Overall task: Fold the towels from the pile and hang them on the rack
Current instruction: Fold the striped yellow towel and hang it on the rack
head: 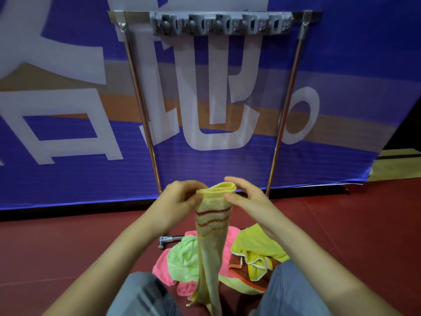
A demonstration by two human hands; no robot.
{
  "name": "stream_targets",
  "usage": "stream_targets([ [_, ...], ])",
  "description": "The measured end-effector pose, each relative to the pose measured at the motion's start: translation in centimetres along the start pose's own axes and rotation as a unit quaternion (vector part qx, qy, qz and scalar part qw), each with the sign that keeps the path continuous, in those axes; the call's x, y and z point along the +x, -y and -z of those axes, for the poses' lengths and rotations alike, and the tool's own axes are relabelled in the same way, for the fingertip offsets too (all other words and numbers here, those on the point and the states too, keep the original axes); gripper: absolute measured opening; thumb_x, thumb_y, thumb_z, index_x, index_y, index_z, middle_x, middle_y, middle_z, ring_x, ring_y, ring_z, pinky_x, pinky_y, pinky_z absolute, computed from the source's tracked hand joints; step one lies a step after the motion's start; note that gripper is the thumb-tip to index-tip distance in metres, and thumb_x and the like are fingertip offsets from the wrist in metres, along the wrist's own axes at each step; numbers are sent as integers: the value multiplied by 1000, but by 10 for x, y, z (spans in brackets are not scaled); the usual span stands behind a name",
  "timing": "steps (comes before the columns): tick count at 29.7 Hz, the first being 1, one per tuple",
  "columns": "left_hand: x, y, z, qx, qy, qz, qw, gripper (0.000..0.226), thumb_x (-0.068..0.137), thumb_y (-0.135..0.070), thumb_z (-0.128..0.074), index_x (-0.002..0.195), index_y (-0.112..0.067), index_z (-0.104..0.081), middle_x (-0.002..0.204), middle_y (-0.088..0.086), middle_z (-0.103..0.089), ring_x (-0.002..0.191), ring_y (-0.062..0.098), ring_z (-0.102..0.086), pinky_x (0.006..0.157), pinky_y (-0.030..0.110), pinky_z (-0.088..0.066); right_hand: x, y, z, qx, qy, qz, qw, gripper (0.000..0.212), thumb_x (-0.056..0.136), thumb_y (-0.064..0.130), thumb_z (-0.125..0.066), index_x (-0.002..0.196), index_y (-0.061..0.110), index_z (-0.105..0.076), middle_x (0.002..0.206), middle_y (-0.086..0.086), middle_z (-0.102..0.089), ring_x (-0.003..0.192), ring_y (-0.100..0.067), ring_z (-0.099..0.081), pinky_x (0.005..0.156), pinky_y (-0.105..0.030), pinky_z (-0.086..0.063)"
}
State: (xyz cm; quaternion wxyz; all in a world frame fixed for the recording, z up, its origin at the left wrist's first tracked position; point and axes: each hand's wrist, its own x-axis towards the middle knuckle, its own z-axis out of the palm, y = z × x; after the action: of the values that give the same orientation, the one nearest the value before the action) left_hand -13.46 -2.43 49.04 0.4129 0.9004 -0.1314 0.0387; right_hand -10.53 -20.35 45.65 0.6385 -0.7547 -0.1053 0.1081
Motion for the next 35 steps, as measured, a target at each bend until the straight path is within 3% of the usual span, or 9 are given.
stream_targets([
  [2, -1, -1, 7, 6, 4, -9, 1000, 22, 87, -3, -49, 102, -9, -65, 82, -5, -64, 71, -8, -57, 67, 9, -43, 2, 2, 2, -27, 12, 26, 999, 13, 83, 13, -60, 94, 6, -63, 95, -5, -62, 92, -14, -56, 87, -32, -43],
  [5, -2, 0, 17, 23, 2, -3, 1000, 21, 87, -3, -49, 101, -9, -64, 85, -5, -64, 72, -11, -57, 66, 6, -42, 3, 8, -1, -41, 8, 70, 997, 24, 82, 10, -62, 85, -14, -57, 79, -12, -53, 77, -18, -48, 74, -33, -39],
  [9, -2, -5, 23, 25, 50, 39, 998, 21, 81, -28, -61, 100, -19, -62, 92, 1, -66, 79, 6, -59, 68, 16, -46, 2, 16, -9, -15, 17, 88, 996, 12, 81, 7, -62, 70, 6, -60, 70, -5, -56, 64, -2, -52, 62, -17, -42],
  [12, -2, -15, 25, 47, 67, 39, 996, 18, 81, -30, -63, 92, -15, -62, 75, -3, -61, 65, 4, -57, 58, 15, -44, 0, 20, -15, 30, 15, 97, 995, 16, 82, 10, -61, 67, 16, -59, 65, 4, -57, 56, 5, -52, 57, -10, -43],
  [15, -2, -18, 28, 40, 35, 14, 998, 18, 84, -26, -60, 81, -8, -62, 66, -3, -56, 58, 1, -52, 54, 15, -41, -2, 16, -15, 54, 61, 92, 992, 12, 83, 8, -59, 81, 19, -62, 77, 5, -63, 67, 4, -58, 65, -10, -46],
  [18, -3, -20, 30, 16, 32, 19, 999, 15, 83, -27, -60, 80, -12, -62, 69, -3, -57, 61, 2, -54, 58, 18, -45, -8, 6, -12, 27, 84, 61, 994, 16, 83, 3, -58, 96, 9, -65, 96, -13, -70, 76, -1, -60, 70, -12, -49],
  [23, 5, -30, 22, 69, 71, 33, 995, 30, 78, -35, -64, 87, -6, -62, 69, 0, -54, 63, 11, -50, 60, 25, -43, -8, 1, -17, 6, 101, 61, 993, 19, 80, 2, -62, 75, 19, -66, 58, 12, -65, 60, 5, -58, 62, -13, -48],
  [28, 7, -38, 26, 71, 46, -2, 996, 23, 83, -32, -60, 68, -14, -57, 63, -2, -52, 59, 11, -49, 60, 33, -44, -10, 1, -11, 56, 113, 42, 991, 14, 83, 5, -59, 94, 11, -64, 88, 0, -66, 77, -2, -63, 73, -14, -50],
  [35, 6, -48, 41, 44, -37, -2, 998, 14, 84, -27, -57, 80, -15, -63, 71, -2, -61, 69, 15, -60, 71, 36, -53, -19, -55, -6, -46, 204, -74, 975, 33, 85, 4, -57, 118, 3, -54, 110, -3, -60, 86, 5, -61, 80, -12, -47],
])
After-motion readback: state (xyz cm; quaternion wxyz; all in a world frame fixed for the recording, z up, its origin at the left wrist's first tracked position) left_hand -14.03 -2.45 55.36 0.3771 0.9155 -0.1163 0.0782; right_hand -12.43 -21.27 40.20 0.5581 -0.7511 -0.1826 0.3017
